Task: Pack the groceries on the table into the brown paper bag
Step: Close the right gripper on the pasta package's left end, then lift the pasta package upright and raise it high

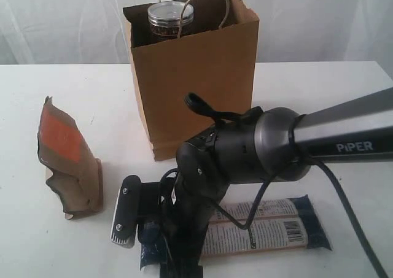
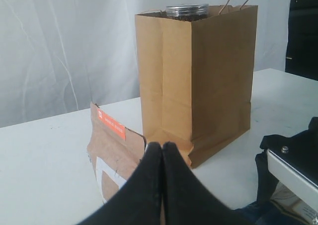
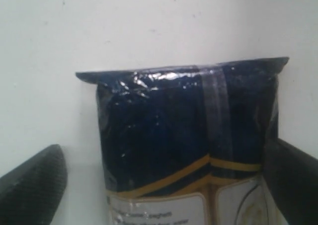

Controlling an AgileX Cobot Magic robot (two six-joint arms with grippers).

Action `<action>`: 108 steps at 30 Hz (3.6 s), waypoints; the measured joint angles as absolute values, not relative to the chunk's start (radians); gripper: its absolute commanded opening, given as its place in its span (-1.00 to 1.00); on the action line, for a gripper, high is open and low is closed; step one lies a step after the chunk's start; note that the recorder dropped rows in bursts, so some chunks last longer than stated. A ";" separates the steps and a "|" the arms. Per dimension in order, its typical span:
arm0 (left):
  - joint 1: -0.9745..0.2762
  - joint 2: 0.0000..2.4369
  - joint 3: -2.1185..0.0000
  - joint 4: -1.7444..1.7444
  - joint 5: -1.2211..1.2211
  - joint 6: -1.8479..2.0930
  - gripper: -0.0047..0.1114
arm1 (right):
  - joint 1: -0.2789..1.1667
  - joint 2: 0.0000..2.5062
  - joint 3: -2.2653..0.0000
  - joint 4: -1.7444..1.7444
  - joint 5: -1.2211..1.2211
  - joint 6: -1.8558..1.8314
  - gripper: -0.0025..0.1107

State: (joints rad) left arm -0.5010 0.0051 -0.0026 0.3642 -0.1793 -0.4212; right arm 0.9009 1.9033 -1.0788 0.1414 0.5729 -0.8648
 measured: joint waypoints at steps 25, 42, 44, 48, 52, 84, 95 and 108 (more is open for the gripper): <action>-0.501 0.005 -0.003 0.364 -0.179 -0.421 -0.92 | 0.901 1.907 -1.079 0.151 0.586 -0.830 0.84; -0.501 0.005 -0.003 0.364 -0.179 -0.421 -0.92 | 0.833 1.949 -1.206 0.176 0.826 -0.787 0.84; -0.501 0.005 -0.003 0.364 -0.179 -0.421 -0.92 | 0.831 1.959 -1.211 0.176 0.830 -0.787 0.84; -0.501 0.005 -0.003 0.364 -0.179 -0.421 -0.92 | 0.831 1.977 -1.230 0.172 0.847 -0.785 0.84; -0.501 0.005 -0.003 0.364 -0.179 -0.421 -0.92 | 0.831 1.993 -1.239 0.166 0.854 -0.785 0.84; -0.501 0.005 -0.003 0.364 -0.179 -0.421 -0.92 | 0.826 1.604 -0.990 0.180 0.554 -0.455 -0.96; -0.501 0.005 -0.003 0.364 -0.179 -0.421 -0.92 | 0.821 1.257 -0.915 0.182 0.509 -0.342 -0.96; -0.501 0.005 -0.003 0.364 -0.179 -0.421 -0.92 | 0.667 0.971 -0.909 0.178 0.566 -0.334 -0.96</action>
